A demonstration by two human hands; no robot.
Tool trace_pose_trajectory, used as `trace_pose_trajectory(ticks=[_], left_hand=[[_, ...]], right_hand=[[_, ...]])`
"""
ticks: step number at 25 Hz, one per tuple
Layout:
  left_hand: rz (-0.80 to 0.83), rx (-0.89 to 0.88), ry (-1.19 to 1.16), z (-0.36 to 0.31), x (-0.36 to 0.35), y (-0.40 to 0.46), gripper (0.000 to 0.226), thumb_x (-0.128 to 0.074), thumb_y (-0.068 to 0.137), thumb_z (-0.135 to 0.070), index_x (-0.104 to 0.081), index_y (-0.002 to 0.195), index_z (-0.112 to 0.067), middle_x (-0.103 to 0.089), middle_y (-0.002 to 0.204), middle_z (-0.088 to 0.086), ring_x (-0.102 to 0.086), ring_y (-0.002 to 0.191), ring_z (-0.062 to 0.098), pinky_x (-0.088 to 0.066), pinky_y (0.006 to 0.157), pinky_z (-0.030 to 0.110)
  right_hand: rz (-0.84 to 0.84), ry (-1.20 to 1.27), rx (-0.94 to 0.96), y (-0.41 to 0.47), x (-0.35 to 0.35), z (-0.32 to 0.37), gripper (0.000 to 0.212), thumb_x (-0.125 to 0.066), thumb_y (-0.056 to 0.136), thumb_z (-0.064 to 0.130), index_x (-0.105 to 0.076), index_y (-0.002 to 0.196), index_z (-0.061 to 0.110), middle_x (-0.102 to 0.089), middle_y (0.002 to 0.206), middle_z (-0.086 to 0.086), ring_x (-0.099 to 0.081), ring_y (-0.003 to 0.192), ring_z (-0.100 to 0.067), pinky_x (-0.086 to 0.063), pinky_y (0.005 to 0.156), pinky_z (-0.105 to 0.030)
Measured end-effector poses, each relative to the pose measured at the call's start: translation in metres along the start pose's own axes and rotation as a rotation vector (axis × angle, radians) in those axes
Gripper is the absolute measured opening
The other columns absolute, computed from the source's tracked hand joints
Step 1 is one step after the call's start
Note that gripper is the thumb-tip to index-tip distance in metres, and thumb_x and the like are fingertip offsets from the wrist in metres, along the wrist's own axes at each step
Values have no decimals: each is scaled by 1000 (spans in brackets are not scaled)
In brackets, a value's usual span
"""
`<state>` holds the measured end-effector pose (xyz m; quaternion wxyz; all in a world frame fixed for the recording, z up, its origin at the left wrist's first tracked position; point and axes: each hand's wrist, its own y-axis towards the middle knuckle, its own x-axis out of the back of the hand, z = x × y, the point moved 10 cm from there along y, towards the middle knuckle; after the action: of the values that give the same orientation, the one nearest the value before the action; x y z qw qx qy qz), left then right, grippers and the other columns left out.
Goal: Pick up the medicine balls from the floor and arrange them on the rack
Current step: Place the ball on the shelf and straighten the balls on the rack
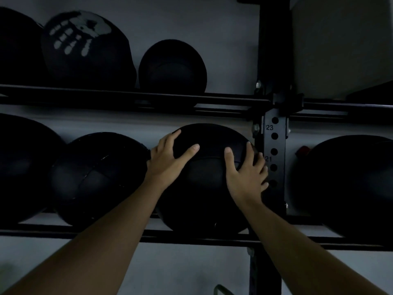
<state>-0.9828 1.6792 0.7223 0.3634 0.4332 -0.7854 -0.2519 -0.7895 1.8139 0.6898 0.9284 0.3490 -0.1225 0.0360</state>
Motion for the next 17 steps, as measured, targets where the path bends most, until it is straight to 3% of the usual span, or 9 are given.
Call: trace_pose_trajectory(ticks=[6, 12, 15, 17], left_hand=[[-160, -5, 149, -8, -10, -11, 88, -34, 85, -88, -24, 160, -43, -23, 170, -10, -19, 156, 30, -14, 122, 64], [-184, -38, 37, -9, -8, -28, 86, -45, 83, -83, -32, 157, -41, -27, 168, -8, -11, 161, 24, 0, 128, 61], [-130, -50, 12, -8, -2, -19, 89, -54, 73, -85, -38, 150, -42, -33, 159, -13, -27, 153, 18, -16, 126, 61], [-88, -46, -1, -6, 1, -10, 93, -56, 68, -87, -35, 149, -46, -27, 163, -12, -26, 154, 19, -17, 126, 60]], right_hand=[[-29, 49, 122, 27, 7, -2, 72, -33, 97, 69, -24, 161, 36, -19, 170, -9, -13, 158, -32, -7, 126, -58], [17, 62, 144, 24, 7, -11, 87, -27, 84, 82, -23, 160, 41, -18, 170, -10, -14, 156, -35, -7, 124, -59], [16, 74, 154, 23, 8, -13, 86, -29, 85, 81, -23, 160, 41, -17, 170, -9, -13, 157, -34, -7, 125, -59], [-11, 96, 193, 24, 9, -11, 81, -30, 89, 77, -24, 160, 39, -18, 169, -7, -12, 157, -32, -8, 126, -57]])
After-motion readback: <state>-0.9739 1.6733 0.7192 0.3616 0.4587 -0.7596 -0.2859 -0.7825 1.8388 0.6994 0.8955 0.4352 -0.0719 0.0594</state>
